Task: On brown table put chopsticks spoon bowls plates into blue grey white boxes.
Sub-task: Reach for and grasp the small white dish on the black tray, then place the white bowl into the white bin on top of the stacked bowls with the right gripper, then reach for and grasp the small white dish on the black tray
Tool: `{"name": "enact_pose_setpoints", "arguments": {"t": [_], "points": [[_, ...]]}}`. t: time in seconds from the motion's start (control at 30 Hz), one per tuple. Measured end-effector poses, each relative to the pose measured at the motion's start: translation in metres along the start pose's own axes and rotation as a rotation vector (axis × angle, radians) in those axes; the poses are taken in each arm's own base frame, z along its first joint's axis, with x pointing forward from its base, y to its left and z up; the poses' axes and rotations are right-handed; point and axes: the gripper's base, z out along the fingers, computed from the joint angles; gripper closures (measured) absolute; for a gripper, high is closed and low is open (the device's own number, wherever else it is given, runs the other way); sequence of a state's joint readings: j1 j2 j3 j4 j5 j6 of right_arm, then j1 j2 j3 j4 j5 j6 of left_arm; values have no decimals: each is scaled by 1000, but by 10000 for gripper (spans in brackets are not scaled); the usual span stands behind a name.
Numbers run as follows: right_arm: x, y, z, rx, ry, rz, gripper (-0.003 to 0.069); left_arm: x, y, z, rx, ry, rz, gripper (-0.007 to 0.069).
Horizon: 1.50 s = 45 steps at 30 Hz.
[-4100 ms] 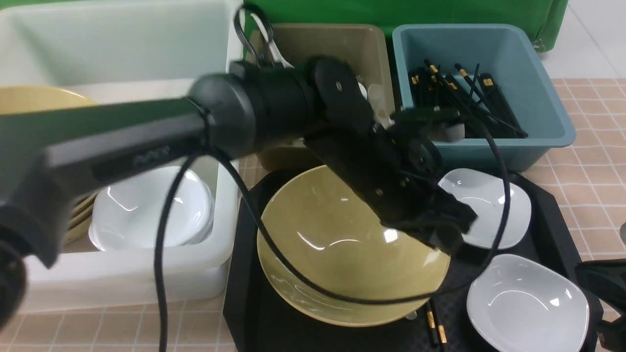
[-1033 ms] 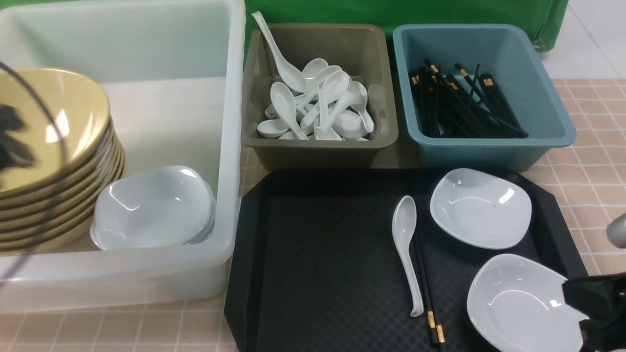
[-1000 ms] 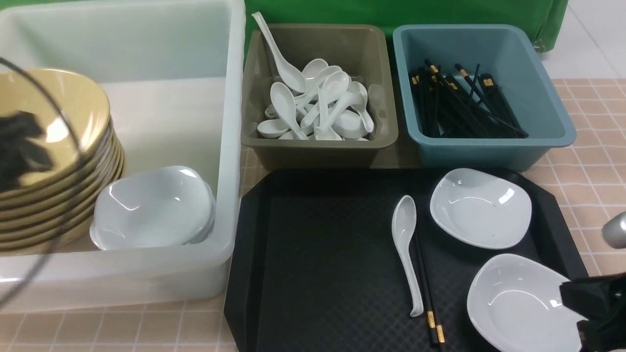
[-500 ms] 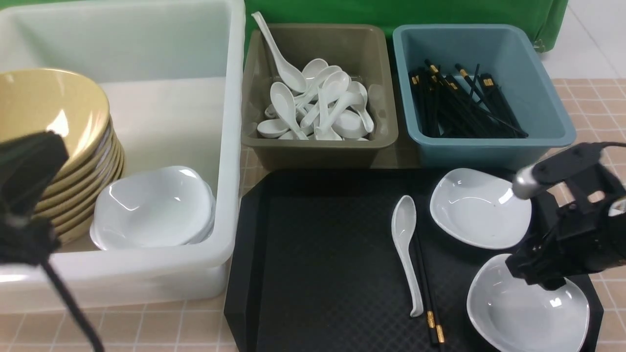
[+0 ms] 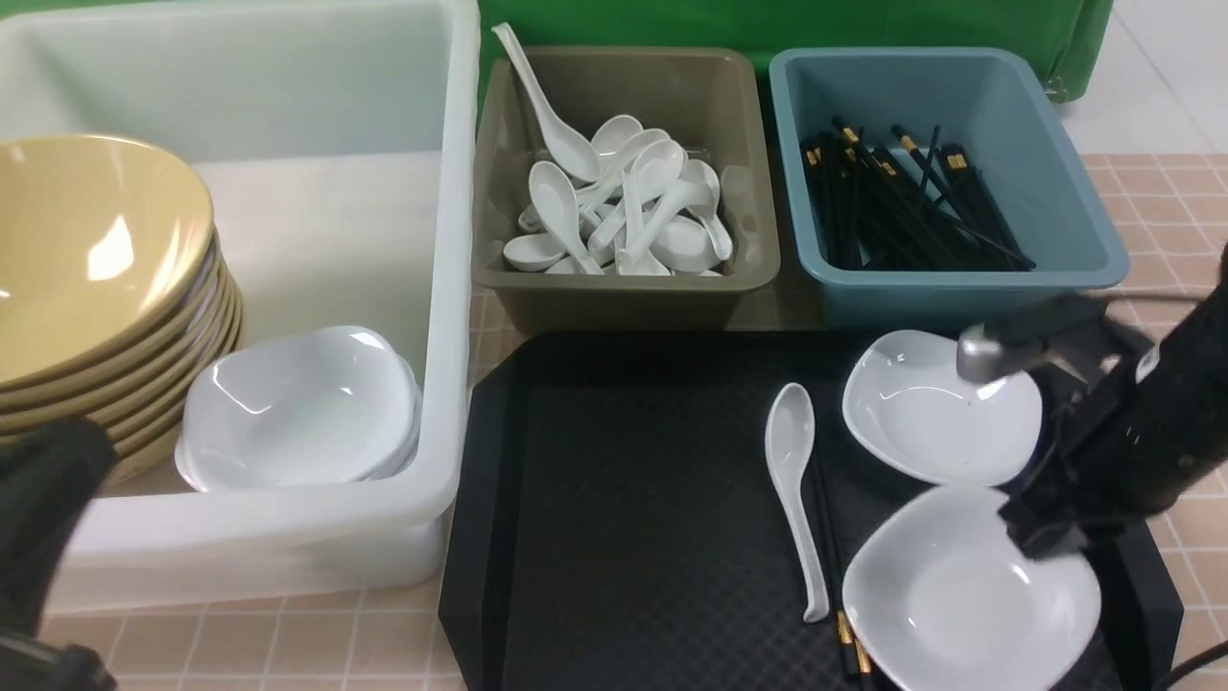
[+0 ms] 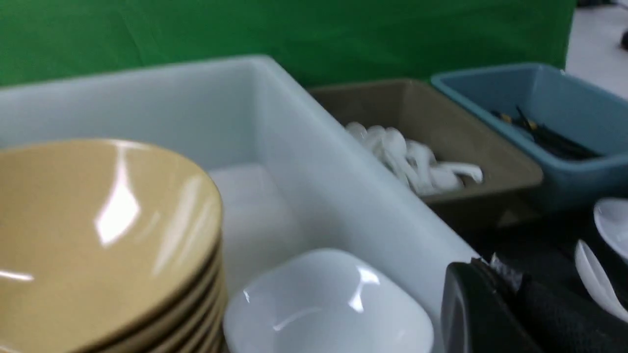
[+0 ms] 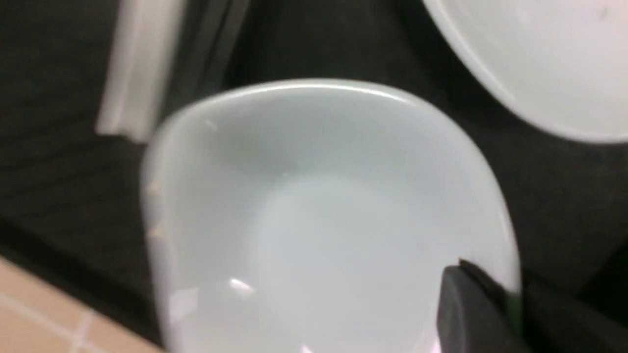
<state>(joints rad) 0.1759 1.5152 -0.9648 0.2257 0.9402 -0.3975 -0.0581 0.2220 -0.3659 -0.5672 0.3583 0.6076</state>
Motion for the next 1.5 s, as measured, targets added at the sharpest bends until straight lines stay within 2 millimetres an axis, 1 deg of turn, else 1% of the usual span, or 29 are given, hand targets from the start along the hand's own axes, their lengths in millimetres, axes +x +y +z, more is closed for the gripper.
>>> {"name": "enact_pose_setpoints", "arguments": {"t": [0.07, 0.1, 0.13, 0.23, 0.27, 0.33, 0.37, 0.4, 0.43, 0.5, 0.57, 0.6, 0.63, 0.67, 0.7, 0.77, 0.83, 0.87, 0.9, 0.93, 1.0, 1.03, 1.17, 1.23, 1.3, 1.37, 1.4, 1.47, 1.5], "points": [[-12, 6, -33, -1, -105, -18, 579, 2, 2, 0, -25, -30, -8, 634], [-12, 6, -34, 1, -109, -19, 579, 3, 2, 0, -26, -30, -10, 634], [-26, 15, -64, -47, -250, -10, 579, 4, 3, -1, -36, -42, -22, 634], [-49, 38, -104, -204, -506, -42, 579, 3, 4, -1, -47, -62, -35, 633], [-60, 53, -116, -285, -610, -105, 579, 3, 4, -2, -48, -65, -35, 633], [-76, 80, -126, -399, -746, -208, 579, 3, 4, -2, -49, -66, -36, 633], [-76, 80, -126, -399, -746, -208, 579, 3, 4, -2, -49, -66, -37, 633], [-91, 108, -122, -531, -839, -254, 579, 3, 4, -2, -49, -66, -37, 633], [-101, 123, -113, -593, -880, -259, 579, 3, 4, -2, -49, -66, -37, 633], [-118, 151, -96, -660, -954, -247, 579, 3, 4, -2, -49, -66, -37, 633], [-136, 173, -68, -620, -968, -247, 579, 3, 4, -2, -49, -66, -36, 633], [-140, 178, -59, -600, -966, -253, 579, 3, 4, -2, -49, -66, -36, 633], [-149, 188, -40, -553, -958, -272, 579, 3, 4, -2, -49, -66, -36, 633], [-150, 190, -37, -557, -951, -272, 579, 3, 4, -2, -49, -66, -36, 633], [-156, 202, -16, -532, -926, -295, 579, 3, 4, -2, -49, -66, -36, 633], [-162, 217, 12, -512, -887, -318, 572, 3, 4, -2, -49, -66, -37, 633], [-165, 225, 30, -471, -867, -348, 540, 3, 4, -2, -49, -66, -37, 633], [-165, 224, 31, -467, -867, -349, 536, 3, 4, -2, -49, -66, -37, 633], [-165, 226, 37, -431, -857, -375, 488, 3, 4, -2, -49, -66, -37, 633], [-165, 226, 38, -418, -857, -381, 462, 3, 4, -2, -49, -66, -37, 633], [-165, 223, 37, -396, -852, -385, 358, 3, 3, -2, -47, -62, -37, 633], [-165, 221, 31, -397, -854, -389, 283, 4, 3, -2, -45, -60, -37, 633], [-159, 214, 1, -398, -861, -473, 179, 4, 3, -2, -44, -58, -37, 633], [-148, 199, -32, -385, -803, -570, 136, 4, 3, -2, -44, -58, -37, 632], [-136, 176, -48, -307, -673, -623, 127, 4, 3, -2, -44, -59, -37, 632], [-120, 146, -52, -221, -457, -549, 125, 3, 3, -2, -47, -62, -37, 632], [-113, 121, -48, -122, -339, -492, 125, 3, 4, -2, -47, -63, -37, 632], [-101, 87, -35, -17, -186, -373, 127, 3, 4, -2, -49, -65, -38, 632], [-90, 60, -20, 49, -109, -296, 129, 3, 4, -2, -49, -66, -42, 632]]}}
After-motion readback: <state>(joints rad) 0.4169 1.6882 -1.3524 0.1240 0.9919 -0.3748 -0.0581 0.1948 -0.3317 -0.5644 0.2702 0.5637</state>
